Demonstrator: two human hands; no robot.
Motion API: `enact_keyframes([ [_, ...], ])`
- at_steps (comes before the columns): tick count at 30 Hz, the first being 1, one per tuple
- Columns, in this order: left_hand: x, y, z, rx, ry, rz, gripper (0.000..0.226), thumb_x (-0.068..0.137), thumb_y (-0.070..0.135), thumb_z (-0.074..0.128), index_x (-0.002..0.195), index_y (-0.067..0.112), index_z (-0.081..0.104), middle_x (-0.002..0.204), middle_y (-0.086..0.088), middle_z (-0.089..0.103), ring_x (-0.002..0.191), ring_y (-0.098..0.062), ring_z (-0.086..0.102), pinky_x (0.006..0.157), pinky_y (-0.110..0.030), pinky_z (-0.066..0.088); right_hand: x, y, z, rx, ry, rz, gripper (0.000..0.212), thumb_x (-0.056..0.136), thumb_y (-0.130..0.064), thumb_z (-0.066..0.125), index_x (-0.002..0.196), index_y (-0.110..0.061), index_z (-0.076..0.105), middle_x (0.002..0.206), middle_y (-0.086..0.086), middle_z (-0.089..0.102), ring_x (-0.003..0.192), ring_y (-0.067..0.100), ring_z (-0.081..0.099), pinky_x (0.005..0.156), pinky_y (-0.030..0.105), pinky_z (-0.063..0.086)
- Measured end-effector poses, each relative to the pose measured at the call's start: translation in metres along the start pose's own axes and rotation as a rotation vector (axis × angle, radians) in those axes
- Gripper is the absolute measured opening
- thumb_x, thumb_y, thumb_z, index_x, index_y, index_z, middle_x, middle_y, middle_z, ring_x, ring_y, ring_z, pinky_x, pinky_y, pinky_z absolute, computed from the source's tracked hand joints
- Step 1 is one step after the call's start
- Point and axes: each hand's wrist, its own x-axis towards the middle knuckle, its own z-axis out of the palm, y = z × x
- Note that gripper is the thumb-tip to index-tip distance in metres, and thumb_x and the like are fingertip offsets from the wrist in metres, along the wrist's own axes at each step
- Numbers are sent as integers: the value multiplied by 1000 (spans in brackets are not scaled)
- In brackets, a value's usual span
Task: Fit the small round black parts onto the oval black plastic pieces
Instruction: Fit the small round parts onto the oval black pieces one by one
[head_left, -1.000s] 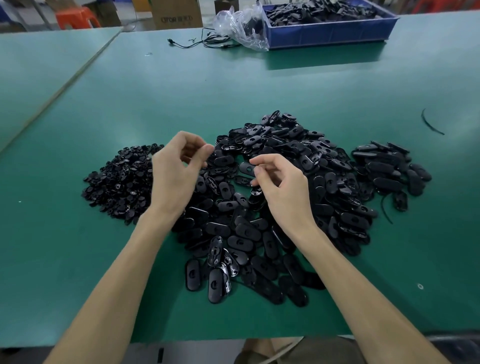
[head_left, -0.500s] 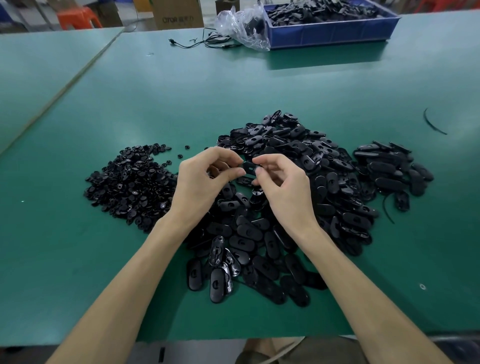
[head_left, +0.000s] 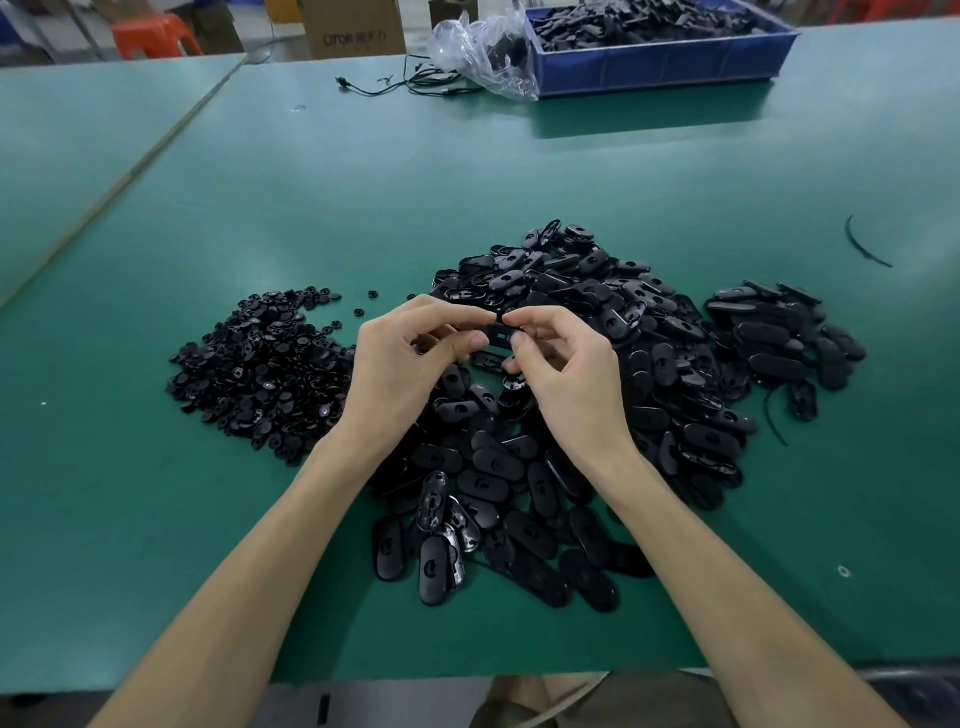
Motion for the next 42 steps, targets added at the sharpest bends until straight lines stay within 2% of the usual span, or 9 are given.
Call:
enact_keyframes([
  [6, 1, -2, 1, 58, -5, 35, 21, 86, 14, 82, 104, 23, 79, 97, 5, 69, 80, -10, 62, 74, -25, 51, 1, 1, 0, -7, -1, 1, 18, 101, -5, 64, 112, -15, 73, 95, 0, 73, 79, 13, 72, 75, 20, 56],
  [11, 1, -3, 2, 97, -17, 68, 11, 84, 20, 83, 92, 14, 78, 93, -2, 67, 82, -19, 63, 73, -35, 52, 1, 1, 1, -14, -3, -3, 18, 101, -5, 64, 113, -14, 73, 96, 0, 74, 79, 13, 73, 76, 22, 57],
  [14, 1, -3, 2, 104, 12, 53, 11, 86, 24, 82, 88, 14, 76, 89, 2, 69, 75, -17, 64, 70, -33, 52, 1, 0, 1, -18, -4, 2, 18, 101, -5, 64, 113, -13, 74, 96, 0, 74, 78, 13, 73, 77, 23, 58],
  [18, 0, -3, 0, -8, 38, -5, 6, 90, 21, 78, 94, 16, 78, 79, 4, 74, 58, -19, 66, 63, -30, 56, 1, 0, 1, -29, -2, 0, 17, 101, -6, 64, 112, -14, 74, 92, -1, 74, 76, 12, 72, 76, 22, 58],
  [22, 0, -2, 0, 2, 27, 10, 7, 87, 15, 80, 94, 15, 81, 85, 4, 71, 65, -15, 64, 66, -19, 50, 1, -1, 1, -25, -5, 5, 17, 101, -6, 64, 113, -13, 74, 92, -1, 74, 76, 11, 72, 76, 22, 58],
  [27, 2, 0, 1, 47, 15, 17, 12, 83, 8, 83, 92, 16, 83, 93, -1, 68, 82, -14, 63, 73, -28, 53, 1, 0, 1, -25, -11, 9, 17, 101, -5, 64, 112, -14, 74, 92, -1, 73, 75, 9, 71, 75, 20, 56],
  [32, 3, 0, 0, -34, 17, -14, 21, 88, -1, 76, 102, 14, 83, 99, -3, 70, 92, -12, 67, 79, -24, 55, 2, 2, 1, -41, -11, 13, 18, 101, -5, 64, 113, -14, 74, 93, 0, 74, 76, 11, 72, 75, 22, 58],
  [37, 4, -2, -2, -51, 40, -60, 24, 89, 2, 76, 100, 22, 81, 97, -1, 72, 93, -16, 69, 84, -38, 58, 2, 3, 2, -43, -13, 15, 19, 100, -6, 64, 112, -16, 74, 94, -2, 74, 77, 11, 72, 75, 20, 57],
  [42, 5, -5, -1, -65, 46, -106, 23, 86, 7, 80, 90, 30, 75, 95, 0, 75, 88, -16, 71, 82, -38, 57, 2, 4, 2, -38, -16, 13, 18, 100, -6, 65, 111, -17, 75, 93, -4, 73, 77, 10, 72, 75, 20, 57],
])
